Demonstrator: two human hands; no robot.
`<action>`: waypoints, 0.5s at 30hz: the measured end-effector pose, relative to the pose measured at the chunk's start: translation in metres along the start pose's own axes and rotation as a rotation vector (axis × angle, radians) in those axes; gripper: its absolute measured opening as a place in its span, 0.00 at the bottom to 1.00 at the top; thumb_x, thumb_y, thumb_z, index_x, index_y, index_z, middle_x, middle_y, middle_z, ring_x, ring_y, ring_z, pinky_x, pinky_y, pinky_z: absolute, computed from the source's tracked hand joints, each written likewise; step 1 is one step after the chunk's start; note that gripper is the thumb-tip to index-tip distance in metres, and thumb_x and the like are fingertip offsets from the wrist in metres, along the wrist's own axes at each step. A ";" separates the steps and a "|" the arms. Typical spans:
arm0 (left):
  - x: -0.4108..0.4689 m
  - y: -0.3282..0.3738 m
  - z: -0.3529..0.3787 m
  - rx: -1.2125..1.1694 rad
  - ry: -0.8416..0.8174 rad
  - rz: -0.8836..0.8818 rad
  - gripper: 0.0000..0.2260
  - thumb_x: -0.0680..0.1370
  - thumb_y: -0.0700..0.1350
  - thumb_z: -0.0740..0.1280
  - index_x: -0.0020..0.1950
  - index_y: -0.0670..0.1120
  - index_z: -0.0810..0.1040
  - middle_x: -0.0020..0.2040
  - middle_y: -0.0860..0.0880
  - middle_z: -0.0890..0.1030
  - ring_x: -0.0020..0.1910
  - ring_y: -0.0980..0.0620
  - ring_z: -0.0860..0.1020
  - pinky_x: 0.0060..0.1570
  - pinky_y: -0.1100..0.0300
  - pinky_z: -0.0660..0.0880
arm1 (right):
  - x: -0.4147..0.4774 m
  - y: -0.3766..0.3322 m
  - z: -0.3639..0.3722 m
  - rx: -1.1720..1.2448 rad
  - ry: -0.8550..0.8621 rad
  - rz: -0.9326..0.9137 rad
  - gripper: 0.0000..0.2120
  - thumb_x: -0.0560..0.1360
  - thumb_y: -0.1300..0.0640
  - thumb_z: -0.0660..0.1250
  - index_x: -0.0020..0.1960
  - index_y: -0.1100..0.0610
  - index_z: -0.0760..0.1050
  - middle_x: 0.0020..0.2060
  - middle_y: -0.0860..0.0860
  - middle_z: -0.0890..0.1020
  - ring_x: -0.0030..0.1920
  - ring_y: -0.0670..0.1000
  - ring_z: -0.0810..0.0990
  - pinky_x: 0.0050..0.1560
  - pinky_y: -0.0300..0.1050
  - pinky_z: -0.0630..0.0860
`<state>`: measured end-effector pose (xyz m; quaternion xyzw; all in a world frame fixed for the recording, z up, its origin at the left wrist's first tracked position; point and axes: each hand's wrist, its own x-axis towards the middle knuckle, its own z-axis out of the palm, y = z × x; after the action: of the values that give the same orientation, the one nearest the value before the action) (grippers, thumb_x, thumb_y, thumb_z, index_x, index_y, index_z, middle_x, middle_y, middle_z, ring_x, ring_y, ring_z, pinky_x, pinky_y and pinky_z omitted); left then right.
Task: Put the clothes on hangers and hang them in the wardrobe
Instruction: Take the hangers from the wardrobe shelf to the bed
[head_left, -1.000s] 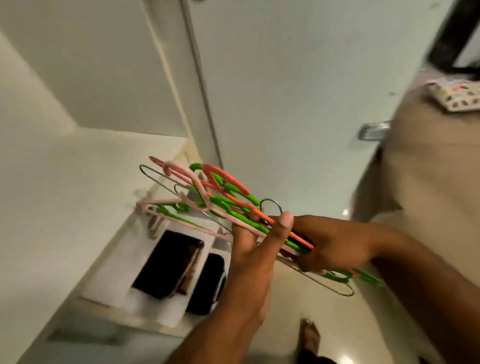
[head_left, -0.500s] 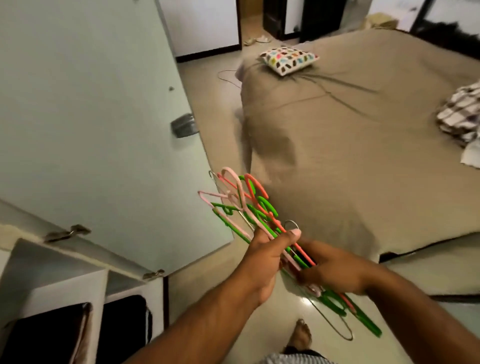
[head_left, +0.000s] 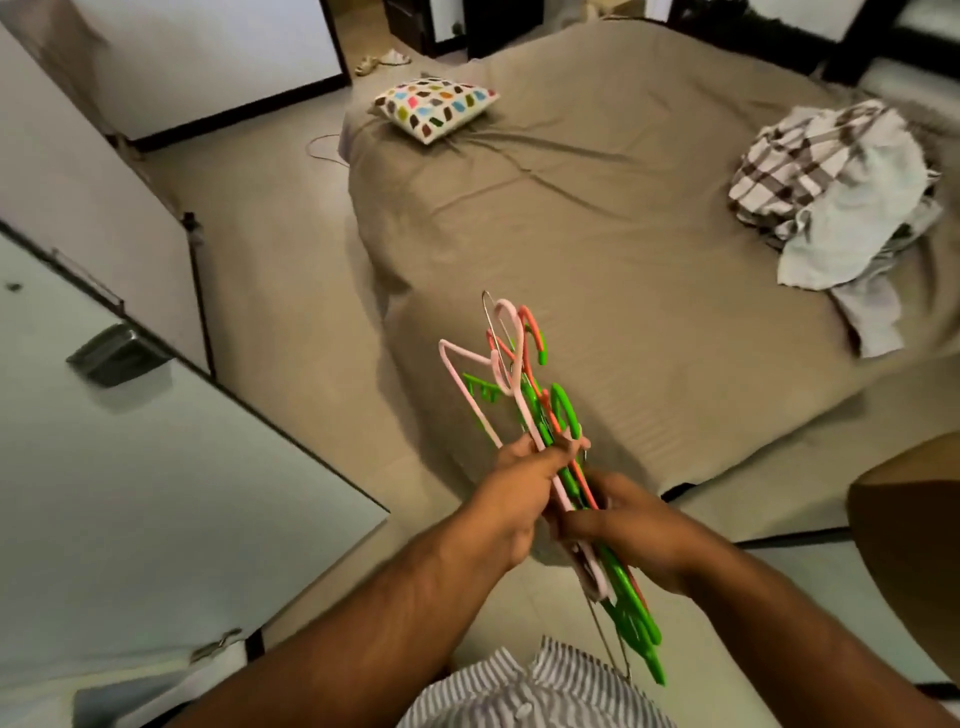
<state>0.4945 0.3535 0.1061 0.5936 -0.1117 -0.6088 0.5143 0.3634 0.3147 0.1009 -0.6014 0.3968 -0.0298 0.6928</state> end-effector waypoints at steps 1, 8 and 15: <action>0.011 0.004 0.005 0.009 -0.015 -0.016 0.04 0.81 0.40 0.66 0.52 0.43 0.81 0.38 0.51 0.83 0.37 0.53 0.81 0.33 0.63 0.78 | 0.004 -0.001 -0.007 0.023 0.030 0.005 0.08 0.74 0.66 0.71 0.52 0.57 0.80 0.39 0.51 0.83 0.41 0.47 0.81 0.42 0.42 0.78; 0.103 0.049 0.038 0.044 -0.189 -0.132 0.09 0.81 0.43 0.64 0.43 0.44 0.79 0.33 0.49 0.81 0.31 0.53 0.79 0.38 0.57 0.75 | 0.042 -0.017 -0.052 0.332 0.376 -0.057 0.18 0.79 0.44 0.63 0.60 0.54 0.82 0.52 0.51 0.87 0.51 0.49 0.85 0.55 0.43 0.80; 0.184 0.110 0.063 0.238 -0.459 -0.254 0.10 0.82 0.43 0.63 0.42 0.44 0.78 0.36 0.44 0.80 0.34 0.48 0.79 0.43 0.53 0.78 | 0.091 -0.045 -0.090 0.807 0.838 0.061 0.10 0.83 0.60 0.61 0.52 0.65 0.78 0.40 0.62 0.82 0.35 0.53 0.81 0.33 0.41 0.78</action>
<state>0.5390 0.1347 0.0930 0.5056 -0.2205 -0.7695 0.3218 0.3923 0.1825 0.0961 -0.2152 0.6114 -0.3939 0.6516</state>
